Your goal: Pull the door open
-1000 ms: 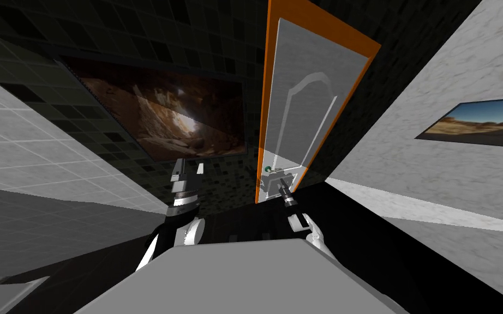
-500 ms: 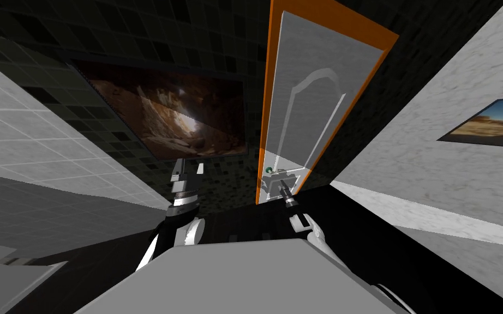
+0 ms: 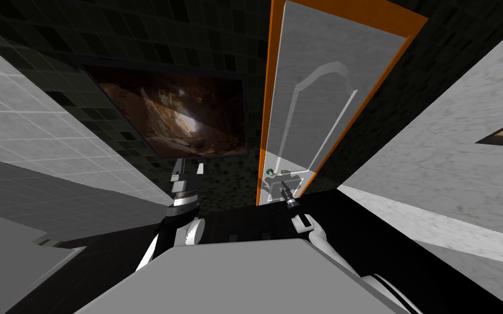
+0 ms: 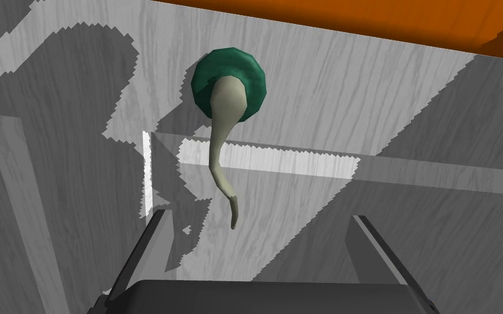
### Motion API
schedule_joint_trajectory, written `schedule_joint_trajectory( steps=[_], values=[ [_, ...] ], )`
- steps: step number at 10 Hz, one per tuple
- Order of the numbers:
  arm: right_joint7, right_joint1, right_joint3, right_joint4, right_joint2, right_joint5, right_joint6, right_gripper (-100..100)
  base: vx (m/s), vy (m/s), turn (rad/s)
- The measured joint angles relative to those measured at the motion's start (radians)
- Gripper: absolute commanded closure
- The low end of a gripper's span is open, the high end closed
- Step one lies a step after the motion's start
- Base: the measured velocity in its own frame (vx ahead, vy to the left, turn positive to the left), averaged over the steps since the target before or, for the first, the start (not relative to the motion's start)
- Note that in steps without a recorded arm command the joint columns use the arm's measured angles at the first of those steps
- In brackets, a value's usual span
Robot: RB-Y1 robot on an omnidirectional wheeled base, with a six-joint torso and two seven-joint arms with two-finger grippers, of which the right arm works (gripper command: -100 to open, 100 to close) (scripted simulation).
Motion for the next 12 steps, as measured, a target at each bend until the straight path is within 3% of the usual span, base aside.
schedule_joint_trajectory(
  steps=[3,4,5,7,9,11,12],
  values=[
    [-0.012,-0.029,0.008,0.076,-0.016,-0.001,-0.016,-100,0.016,-0.039,0.063],
    [-0.012,-0.03,0.008,0.078,-0.016,-0.001,-0.016,-100,0.134,0.057,0.186],
    [-0.016,-0.012,-0.002,0.067,-0.026,-0.007,-0.015,-100,0.159,0.058,0.125],
    [-0.022,-0.018,-0.013,0.097,-0.033,-0.014,-0.033,-100,0.111,0.049,0.13],
    [-0.035,-0.006,-0.039,0.127,-0.055,-0.028,-0.06,-100,0.154,0.059,0.173],
    [-0.041,-0.017,-0.051,0.164,-0.064,-0.035,-0.079,-100,0.128,0.009,0.159],
    [-0.048,-0.001,-0.066,0.161,-0.078,-0.044,-0.083,-100,0.152,0.0,0.128]
  ],
)
